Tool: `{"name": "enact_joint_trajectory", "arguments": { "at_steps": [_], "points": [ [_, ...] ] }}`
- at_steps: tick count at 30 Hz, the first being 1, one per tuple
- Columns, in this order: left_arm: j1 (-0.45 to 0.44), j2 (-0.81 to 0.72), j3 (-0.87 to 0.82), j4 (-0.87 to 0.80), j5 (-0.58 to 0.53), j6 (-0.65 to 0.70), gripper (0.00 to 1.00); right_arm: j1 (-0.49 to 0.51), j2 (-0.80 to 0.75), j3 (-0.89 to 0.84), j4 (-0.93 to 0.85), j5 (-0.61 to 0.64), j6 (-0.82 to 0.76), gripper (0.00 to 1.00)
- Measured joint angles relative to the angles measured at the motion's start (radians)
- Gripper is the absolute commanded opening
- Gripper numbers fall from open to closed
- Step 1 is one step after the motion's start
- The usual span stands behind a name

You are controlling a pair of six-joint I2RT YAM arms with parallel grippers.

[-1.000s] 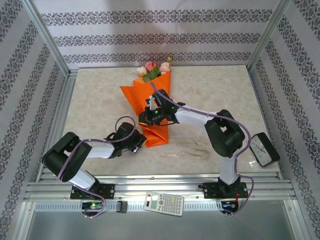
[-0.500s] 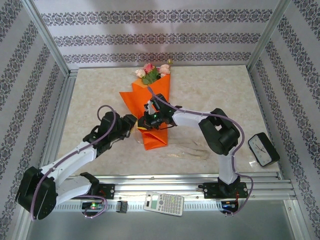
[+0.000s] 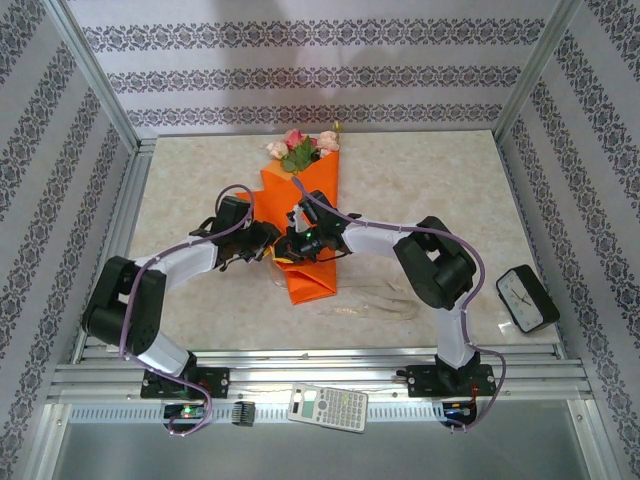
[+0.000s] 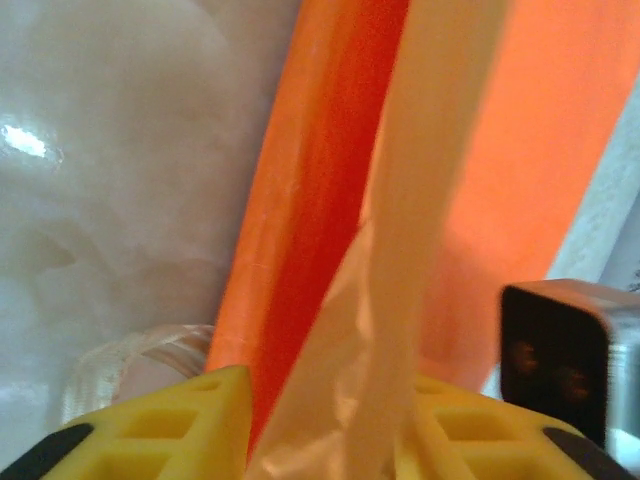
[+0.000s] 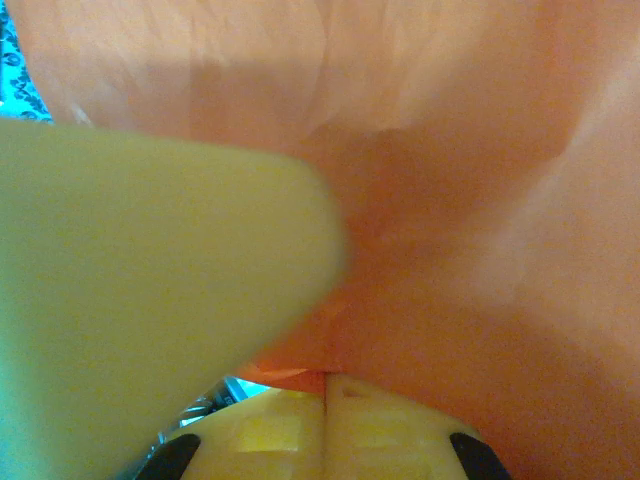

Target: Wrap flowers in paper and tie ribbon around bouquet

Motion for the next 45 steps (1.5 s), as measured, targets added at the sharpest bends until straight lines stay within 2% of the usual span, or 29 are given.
{"name": "enact_joint_trajectory", "arguments": {
  "at_steps": [2,5,9,16,21,34,42,45],
  "points": [
    [0.000,0.016,-0.002,-0.011,0.002,0.024,0.01,0.000,0.000,0.000,-0.016,0.000,-0.004,0.21],
    [0.012,0.030,0.003,-0.039,-0.010,0.080,0.00,0.000,-0.002,-0.004,-0.055,0.010,-0.013,0.42],
    [0.013,0.063,0.015,-0.079,-0.023,0.154,0.00,-0.008,-0.064,-0.048,-0.075,0.038,-0.023,0.52],
    [0.017,0.091,0.045,-0.149,-0.057,0.246,0.00,-0.114,-0.322,-0.222,-0.082,0.046,-0.046,0.52],
    [0.020,0.096,0.056,-0.177,-0.077,0.281,0.00,-0.209,-0.345,-0.372,-0.078,0.047,-0.075,0.52],
    [0.026,0.133,0.073,-0.228,-0.106,0.332,0.00,-0.179,-0.311,-0.473,-0.068,0.015,-0.129,0.54],
    [0.026,0.134,0.075,-0.227,-0.107,0.331,0.00,-0.137,-0.265,-0.464,-0.016,-0.006,-0.122,0.46],
    [0.026,0.116,0.074,-0.227,-0.105,0.320,0.00,-0.132,-0.253,-0.454,-0.002,-0.007,-0.107,0.51]
  ]
}}
